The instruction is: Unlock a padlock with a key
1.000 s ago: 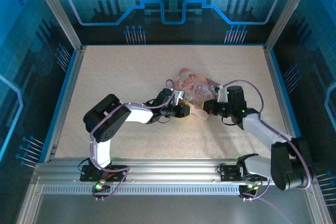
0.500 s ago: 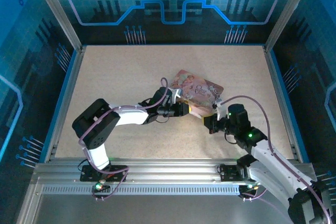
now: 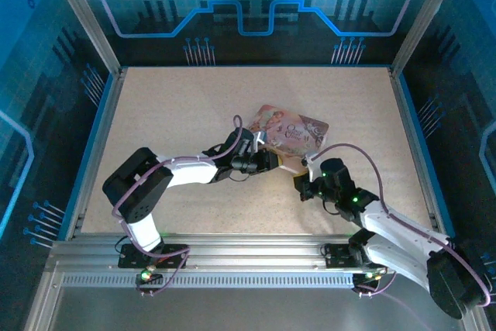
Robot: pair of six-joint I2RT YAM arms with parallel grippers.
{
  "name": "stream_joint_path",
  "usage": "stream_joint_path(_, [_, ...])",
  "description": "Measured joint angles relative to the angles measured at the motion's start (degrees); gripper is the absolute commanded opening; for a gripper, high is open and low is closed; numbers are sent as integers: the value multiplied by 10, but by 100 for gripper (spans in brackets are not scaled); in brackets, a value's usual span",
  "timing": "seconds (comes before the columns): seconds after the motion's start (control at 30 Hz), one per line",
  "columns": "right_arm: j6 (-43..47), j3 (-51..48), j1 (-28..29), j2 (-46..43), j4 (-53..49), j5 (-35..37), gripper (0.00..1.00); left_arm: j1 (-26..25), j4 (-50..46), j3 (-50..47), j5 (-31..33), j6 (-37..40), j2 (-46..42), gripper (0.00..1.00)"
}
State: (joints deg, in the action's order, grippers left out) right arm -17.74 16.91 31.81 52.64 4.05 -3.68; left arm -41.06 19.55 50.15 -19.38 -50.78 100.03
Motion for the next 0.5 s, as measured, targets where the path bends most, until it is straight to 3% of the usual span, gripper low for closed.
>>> stream_joint_path(0.5, [-4, 0, 15, 82, 108, 33, 0, 0, 1, 4, -4, -49, 0, 18])
